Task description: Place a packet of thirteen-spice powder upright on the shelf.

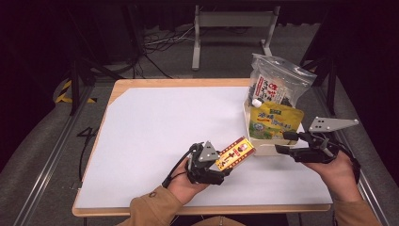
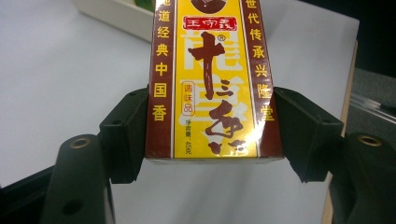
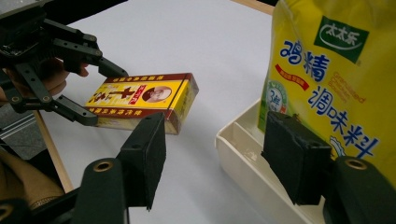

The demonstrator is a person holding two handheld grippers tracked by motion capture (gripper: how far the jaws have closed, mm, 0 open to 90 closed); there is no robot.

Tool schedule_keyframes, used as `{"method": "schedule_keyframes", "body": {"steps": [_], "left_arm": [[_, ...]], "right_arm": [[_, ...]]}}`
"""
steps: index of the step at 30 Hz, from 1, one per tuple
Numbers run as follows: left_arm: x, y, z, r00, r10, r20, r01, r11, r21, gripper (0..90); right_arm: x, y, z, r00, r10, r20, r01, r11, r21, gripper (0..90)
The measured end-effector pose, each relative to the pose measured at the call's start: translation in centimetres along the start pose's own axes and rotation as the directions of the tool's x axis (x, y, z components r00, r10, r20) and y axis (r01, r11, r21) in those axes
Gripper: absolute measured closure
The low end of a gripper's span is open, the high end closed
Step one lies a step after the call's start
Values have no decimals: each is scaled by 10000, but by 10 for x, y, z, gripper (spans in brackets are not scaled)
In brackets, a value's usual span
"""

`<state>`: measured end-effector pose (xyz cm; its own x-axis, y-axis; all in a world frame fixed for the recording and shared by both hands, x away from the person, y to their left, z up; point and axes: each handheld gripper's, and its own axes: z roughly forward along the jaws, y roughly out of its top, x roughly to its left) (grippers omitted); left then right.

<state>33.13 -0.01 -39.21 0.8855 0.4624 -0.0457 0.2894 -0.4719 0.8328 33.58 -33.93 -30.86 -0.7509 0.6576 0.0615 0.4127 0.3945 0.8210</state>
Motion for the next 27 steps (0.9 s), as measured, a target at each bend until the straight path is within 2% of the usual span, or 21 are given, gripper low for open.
{"method": "schedule_keyframes", "body": {"steps": [5,9,17,24,27], "left_arm": [[1,-1,-5,9995,284,-100,-289,9980,-562,325],[2,-2,-10,9994,320,-166,-334,9949,-955,324],[2,-3,-14,9987,448,-240,-473,9917,-1194,324],[1,-3,-14,9983,510,-272,-539,9916,-1176,324],[1,-3,-14,9982,516,-317,-551,9911,-1211,324]], "right_arm": [[4,8,2,10000,-75,59,74,9999,155,393],[8,15,5,9998,-183,20,183,9997,167,390],[12,28,15,9993,40,-385,-31,9997,246,381],[17,48,27,9965,8,-831,54,9973,739,376],[18,53,34,9944,147,-1046,-43,9950,995,365]]}}
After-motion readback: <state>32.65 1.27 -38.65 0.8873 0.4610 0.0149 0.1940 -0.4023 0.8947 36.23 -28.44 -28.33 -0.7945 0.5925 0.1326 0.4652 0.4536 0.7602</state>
